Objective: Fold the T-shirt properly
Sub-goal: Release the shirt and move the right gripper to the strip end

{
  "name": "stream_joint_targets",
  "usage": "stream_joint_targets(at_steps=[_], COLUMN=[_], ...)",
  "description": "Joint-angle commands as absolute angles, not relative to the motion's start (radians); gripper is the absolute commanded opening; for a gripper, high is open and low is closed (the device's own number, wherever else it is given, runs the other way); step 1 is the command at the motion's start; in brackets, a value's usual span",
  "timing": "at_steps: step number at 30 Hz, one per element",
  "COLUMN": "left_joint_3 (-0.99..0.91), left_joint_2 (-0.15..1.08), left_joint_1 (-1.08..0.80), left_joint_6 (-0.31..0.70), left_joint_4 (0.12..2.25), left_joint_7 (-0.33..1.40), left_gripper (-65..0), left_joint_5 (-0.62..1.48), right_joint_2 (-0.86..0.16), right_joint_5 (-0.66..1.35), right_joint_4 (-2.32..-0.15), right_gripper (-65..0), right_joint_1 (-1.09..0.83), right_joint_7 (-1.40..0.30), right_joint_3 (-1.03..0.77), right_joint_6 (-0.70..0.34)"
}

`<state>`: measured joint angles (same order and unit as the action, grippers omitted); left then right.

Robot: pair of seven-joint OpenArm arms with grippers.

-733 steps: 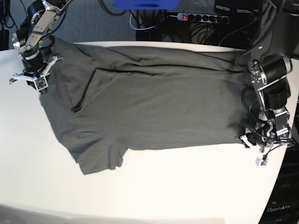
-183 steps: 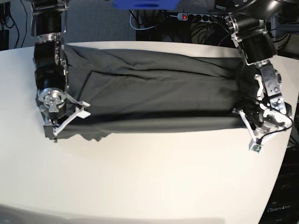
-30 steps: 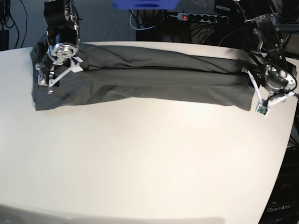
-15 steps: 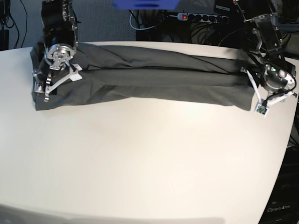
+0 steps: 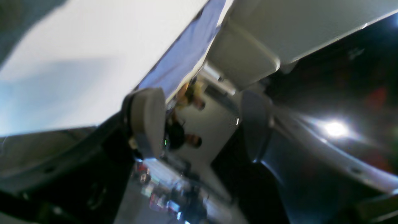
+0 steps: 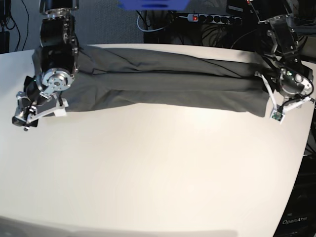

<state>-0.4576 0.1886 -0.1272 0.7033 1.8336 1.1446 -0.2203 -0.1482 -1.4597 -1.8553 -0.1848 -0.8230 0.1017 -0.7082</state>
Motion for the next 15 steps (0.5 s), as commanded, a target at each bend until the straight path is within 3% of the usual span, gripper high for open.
stream_joint_targets(at_steps=[1, 15], left_joint_3=[-0.461, -0.463], left_joint_2=[0.203, 0.203], left_joint_1=[-0.114, -0.114], left_joint_6=[0.698, 0.698], left_joint_4=[1.853, 1.847], left_joint_7=[1.138, 1.136], left_gripper=[-33.6, -33.6], left_joint_5=[-0.223, -0.223], right_joint_2=[-0.145, 0.030], right_joint_5=[-1.484, -1.461], right_joint_4=[-1.876, -1.876], right_gripper=[-27.1, -27.1], right_joint_1=[-0.159, -0.108], right_joint_7=[-0.865, -0.920], right_joint_3=[0.099, 0.108], right_joint_6=[-0.698, -0.698])
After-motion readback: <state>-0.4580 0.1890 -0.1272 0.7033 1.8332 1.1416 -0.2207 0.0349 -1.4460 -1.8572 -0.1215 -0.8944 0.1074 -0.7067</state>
